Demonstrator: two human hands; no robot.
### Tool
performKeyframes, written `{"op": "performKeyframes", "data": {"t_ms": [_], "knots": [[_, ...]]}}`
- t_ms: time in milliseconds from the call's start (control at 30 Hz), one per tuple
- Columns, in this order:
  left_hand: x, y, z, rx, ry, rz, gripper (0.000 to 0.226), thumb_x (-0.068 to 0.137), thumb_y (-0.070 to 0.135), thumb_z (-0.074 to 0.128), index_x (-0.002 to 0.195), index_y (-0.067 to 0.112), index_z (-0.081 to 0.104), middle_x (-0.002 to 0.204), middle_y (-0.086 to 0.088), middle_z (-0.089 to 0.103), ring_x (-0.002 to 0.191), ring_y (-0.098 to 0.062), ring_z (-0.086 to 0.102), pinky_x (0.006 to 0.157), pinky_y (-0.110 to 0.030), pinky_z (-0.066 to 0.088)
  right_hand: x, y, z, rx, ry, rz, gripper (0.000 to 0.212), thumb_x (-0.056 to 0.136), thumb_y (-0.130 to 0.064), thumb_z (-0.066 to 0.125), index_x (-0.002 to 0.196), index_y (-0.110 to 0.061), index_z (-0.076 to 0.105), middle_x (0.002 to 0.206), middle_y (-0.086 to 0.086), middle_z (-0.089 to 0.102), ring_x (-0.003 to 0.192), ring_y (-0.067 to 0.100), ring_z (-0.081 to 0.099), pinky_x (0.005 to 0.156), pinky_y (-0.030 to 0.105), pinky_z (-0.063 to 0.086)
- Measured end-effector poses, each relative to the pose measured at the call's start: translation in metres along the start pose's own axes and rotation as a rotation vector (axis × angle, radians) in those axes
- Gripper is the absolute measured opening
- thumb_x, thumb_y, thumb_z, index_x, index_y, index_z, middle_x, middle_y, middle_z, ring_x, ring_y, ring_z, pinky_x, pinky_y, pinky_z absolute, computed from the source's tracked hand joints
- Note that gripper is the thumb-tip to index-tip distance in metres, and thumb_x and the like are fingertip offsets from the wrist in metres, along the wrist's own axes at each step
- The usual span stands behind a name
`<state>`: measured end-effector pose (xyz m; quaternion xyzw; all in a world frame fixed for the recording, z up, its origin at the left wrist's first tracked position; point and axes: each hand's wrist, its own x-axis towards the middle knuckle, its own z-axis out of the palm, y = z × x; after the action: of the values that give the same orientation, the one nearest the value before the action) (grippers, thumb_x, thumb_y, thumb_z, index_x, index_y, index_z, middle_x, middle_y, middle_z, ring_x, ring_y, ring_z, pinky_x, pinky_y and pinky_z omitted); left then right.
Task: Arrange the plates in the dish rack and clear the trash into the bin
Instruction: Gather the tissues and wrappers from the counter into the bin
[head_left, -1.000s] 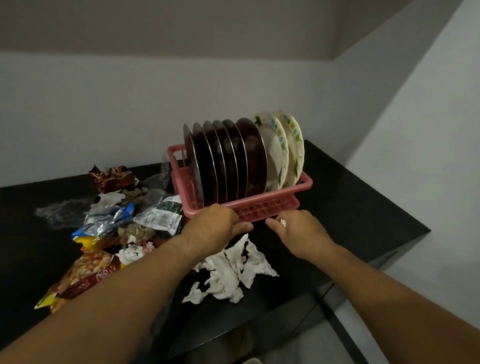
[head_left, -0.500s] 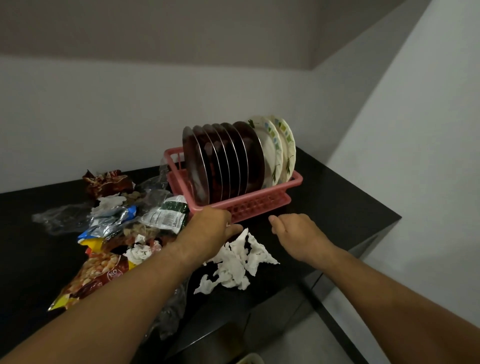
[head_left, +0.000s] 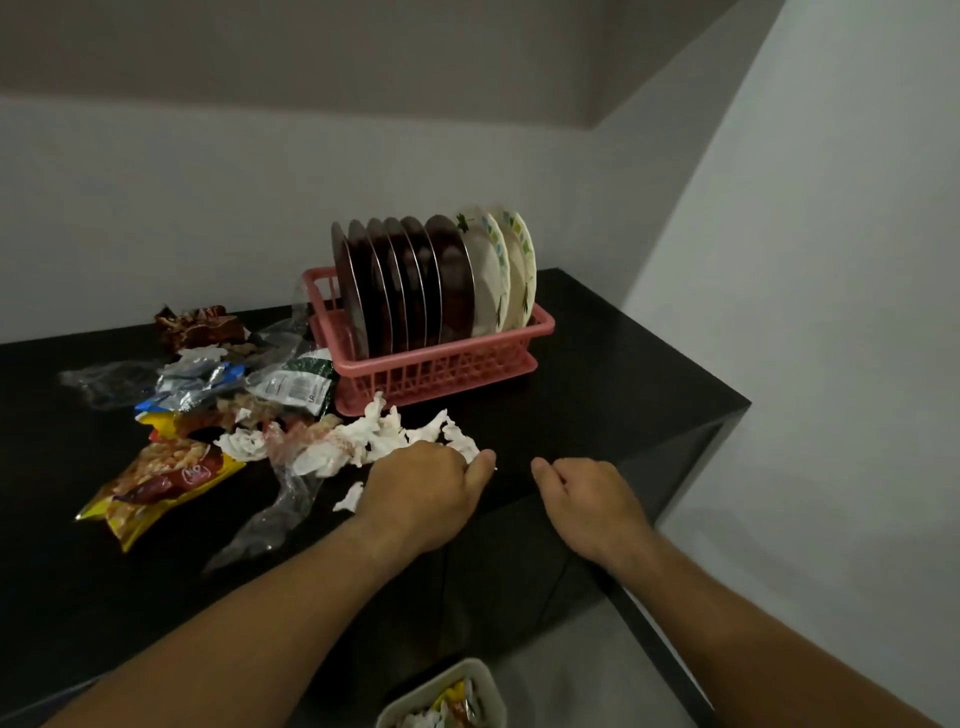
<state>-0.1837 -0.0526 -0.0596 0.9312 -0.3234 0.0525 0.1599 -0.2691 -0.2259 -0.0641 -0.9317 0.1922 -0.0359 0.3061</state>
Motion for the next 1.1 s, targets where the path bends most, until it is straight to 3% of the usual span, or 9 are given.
{"op": "performKeyframes", "data": {"t_ms": [167, 267, 367, 433, 533, 633, 733, 900, 1100], "knots": [[-0.041, 0.01, 0.039, -0.04, -0.233, 0.001, 0.055, 0.101, 0.05, 0.025, 0.069, 0.019, 0.057, 0.063, 0.002, 0.057, 0.062, -0.017, 0.061, 0.065, -0.037, 0.053, -0.026, 0.027, 0.028, -0.008, 0.048, 0.043, 0.058, 0.104, -0.046, 0.032, 0.056, -0.02, 0.052, 0.049, -0.005, 0.05, 0.045, 0.008, 0.048, 0.05, 0.028, 0.038], [-0.059, 0.005, 0.067, -0.017, -0.255, 0.031, 0.049, 0.103, 0.044, 0.025, 0.076, 0.016, 0.056, 0.069, 0.0, 0.06, 0.068, -0.023, 0.063, 0.068, -0.041, 0.053, -0.043, 0.046, 0.05, -0.057, 0.043, 0.047, 0.057, 0.106, -0.041, 0.031, 0.055, -0.021, 0.047, 0.049, -0.005, 0.046, 0.043, 0.008, 0.044, 0.046, 0.024, 0.03], [-0.072, -0.009, 0.103, -0.014, -0.282, 0.04, 0.041, 0.103, 0.04, 0.031, 0.079, 0.021, 0.058, 0.066, 0.003, 0.058, 0.064, -0.02, 0.062, 0.068, -0.044, 0.055, -0.054, 0.062, 0.075, -0.088, 0.015, 0.048, 0.053, 0.106, -0.037, 0.03, 0.058, -0.021, 0.046, 0.054, -0.004, 0.047, 0.053, 0.016, 0.049, 0.056, 0.031, 0.041], [-0.079, -0.024, 0.132, -0.05, -0.295, 0.021, 0.044, 0.102, 0.042, 0.033, 0.072, 0.02, 0.057, 0.057, 0.005, 0.054, 0.053, -0.012, 0.057, 0.057, -0.036, 0.052, -0.059, 0.075, 0.099, -0.085, -0.021, 0.061, 0.052, 0.107, -0.036, 0.03, 0.063, -0.018, 0.052, 0.056, -0.003, 0.047, 0.058, 0.02, 0.052, 0.063, 0.037, 0.047], [-0.093, -0.049, 0.186, -0.058, -0.34, -0.02, 0.047, 0.102, 0.041, 0.031, 0.069, 0.021, 0.056, 0.054, 0.004, 0.053, 0.051, -0.013, 0.056, 0.053, -0.036, 0.05, -0.063, 0.104, 0.15, -0.157, -0.119, 0.02, 0.046, 0.107, -0.032, 0.028, 0.081, -0.012, 0.06, 0.058, -0.005, 0.043, 0.06, 0.018, 0.053, 0.062, 0.037, 0.049], [-0.114, -0.076, 0.253, -0.054, -0.354, -0.044, 0.05, 0.103, 0.041, 0.027, 0.061, 0.022, 0.046, 0.052, 0.003, 0.049, 0.049, -0.014, 0.053, 0.051, -0.034, 0.045, -0.061, 0.148, 0.217, -0.221, -0.157, 0.005, 0.038, 0.106, -0.03, 0.027, 0.089, -0.013, 0.057, 0.069, 0.003, 0.051, 0.068, 0.023, 0.053, 0.064, 0.034, 0.043], [-0.134, -0.099, 0.325, 0.036, -0.38, 0.023, 0.037, 0.104, 0.032, 0.031, 0.084, 0.018, 0.06, 0.068, -0.004, 0.062, 0.063, -0.025, 0.063, 0.059, -0.041, 0.052, -0.056, 0.199, 0.295, -0.305, -0.278, -0.096, 0.025, 0.102, -0.021, 0.04, 0.111, -0.008, 0.06, 0.091, 0.014, 0.067, 0.078, 0.033, 0.064, 0.065, 0.04, 0.053], [-0.16, -0.135, 0.438, -0.02, -0.422, -0.087, 0.038, 0.101, 0.041, 0.032, 0.08, 0.021, 0.057, 0.078, -0.002, 0.065, 0.074, -0.024, 0.063, 0.059, -0.032, 0.042, -0.024, 0.269, 0.411, -0.327, -0.302, -0.078, 0.034, 0.1, -0.042, 0.037, 0.1, -0.019, 0.063, 0.099, 0.007, 0.069, 0.088, 0.029, 0.064, 0.067, 0.032, 0.041], [-0.191, -0.168, 0.533, -0.083, -0.47, -0.146, 0.019, 0.097, 0.041, 0.035, 0.083, 0.029, 0.039, 0.093, 0.0, 0.064, 0.081, -0.024, 0.061, 0.061, -0.031, 0.033, 0.017, 0.329, 0.524, -0.348, -0.478, -0.112, 0.032, 0.098, -0.039, 0.043, 0.109, -0.014, 0.06, 0.117, 0.011, 0.063, 0.105, 0.029, 0.059, 0.083, 0.035, 0.045]]}}
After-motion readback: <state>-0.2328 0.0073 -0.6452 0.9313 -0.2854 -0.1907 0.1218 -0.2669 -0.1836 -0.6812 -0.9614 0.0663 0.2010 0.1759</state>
